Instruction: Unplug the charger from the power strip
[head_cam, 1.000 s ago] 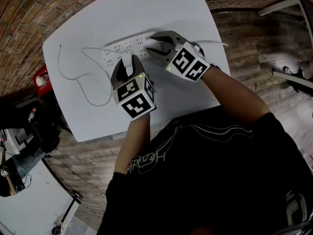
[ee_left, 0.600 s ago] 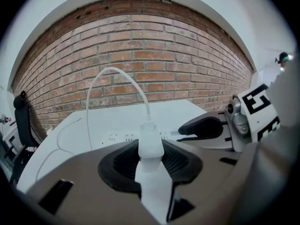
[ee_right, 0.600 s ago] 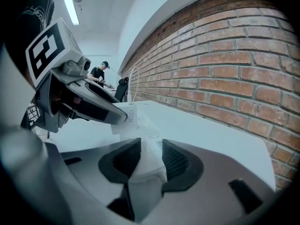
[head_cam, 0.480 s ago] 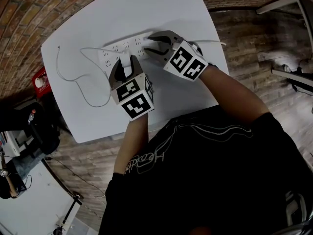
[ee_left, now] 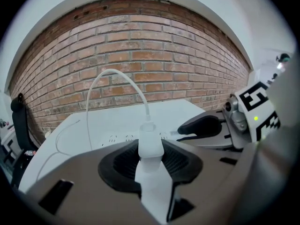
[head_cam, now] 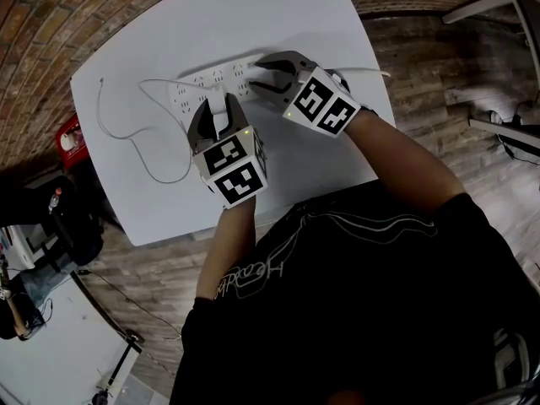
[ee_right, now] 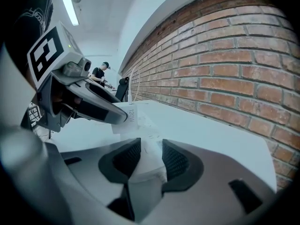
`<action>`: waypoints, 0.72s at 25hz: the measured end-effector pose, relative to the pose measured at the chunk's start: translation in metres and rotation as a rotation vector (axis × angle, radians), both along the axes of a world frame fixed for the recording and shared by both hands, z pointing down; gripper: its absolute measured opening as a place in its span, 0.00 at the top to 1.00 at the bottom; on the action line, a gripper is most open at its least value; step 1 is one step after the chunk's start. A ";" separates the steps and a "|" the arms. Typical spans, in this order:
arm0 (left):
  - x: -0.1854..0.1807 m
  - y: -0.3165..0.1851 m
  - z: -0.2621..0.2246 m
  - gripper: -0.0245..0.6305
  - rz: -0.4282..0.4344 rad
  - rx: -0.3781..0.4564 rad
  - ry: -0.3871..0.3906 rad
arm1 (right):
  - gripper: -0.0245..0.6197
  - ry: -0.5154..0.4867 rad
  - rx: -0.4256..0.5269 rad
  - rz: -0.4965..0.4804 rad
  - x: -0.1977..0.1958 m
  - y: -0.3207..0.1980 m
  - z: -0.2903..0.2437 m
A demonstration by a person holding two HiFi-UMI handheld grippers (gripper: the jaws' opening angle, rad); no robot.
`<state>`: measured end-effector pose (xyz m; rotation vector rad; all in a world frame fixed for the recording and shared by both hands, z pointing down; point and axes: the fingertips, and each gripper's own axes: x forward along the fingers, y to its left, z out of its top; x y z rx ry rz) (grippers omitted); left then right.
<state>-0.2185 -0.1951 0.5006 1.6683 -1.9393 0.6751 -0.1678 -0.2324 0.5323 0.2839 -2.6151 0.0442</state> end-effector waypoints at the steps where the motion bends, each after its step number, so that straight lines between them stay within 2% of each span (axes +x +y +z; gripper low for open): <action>1: 0.001 0.000 -0.001 0.76 0.007 0.003 -0.010 | 0.77 -0.001 -0.002 -0.001 0.000 0.000 0.000; 3: 0.001 0.000 0.000 0.76 0.007 0.004 0.015 | 0.77 0.002 -0.004 -0.002 0.001 0.000 0.000; 7: -0.005 0.000 0.002 0.76 -0.016 0.006 0.134 | 0.77 0.006 -0.010 -0.006 0.000 0.000 0.001; 9: -0.006 0.001 0.002 0.75 -0.017 0.010 0.164 | 0.77 0.009 -0.016 -0.010 0.000 0.000 0.001; 11: -0.004 0.001 0.002 0.76 -0.001 0.006 0.125 | 0.77 0.010 -0.019 -0.010 0.000 0.000 0.001; 15: 0.002 0.001 -0.002 0.75 0.048 0.004 -0.021 | 0.77 0.005 -0.018 -0.007 0.001 0.001 0.000; 16: 0.002 0.000 -0.002 0.75 0.052 0.005 -0.025 | 0.77 0.005 -0.019 -0.008 0.001 0.000 0.000; 18: 0.001 -0.001 -0.001 0.75 0.048 0.003 0.014 | 0.77 0.008 -0.024 -0.007 0.002 0.000 0.001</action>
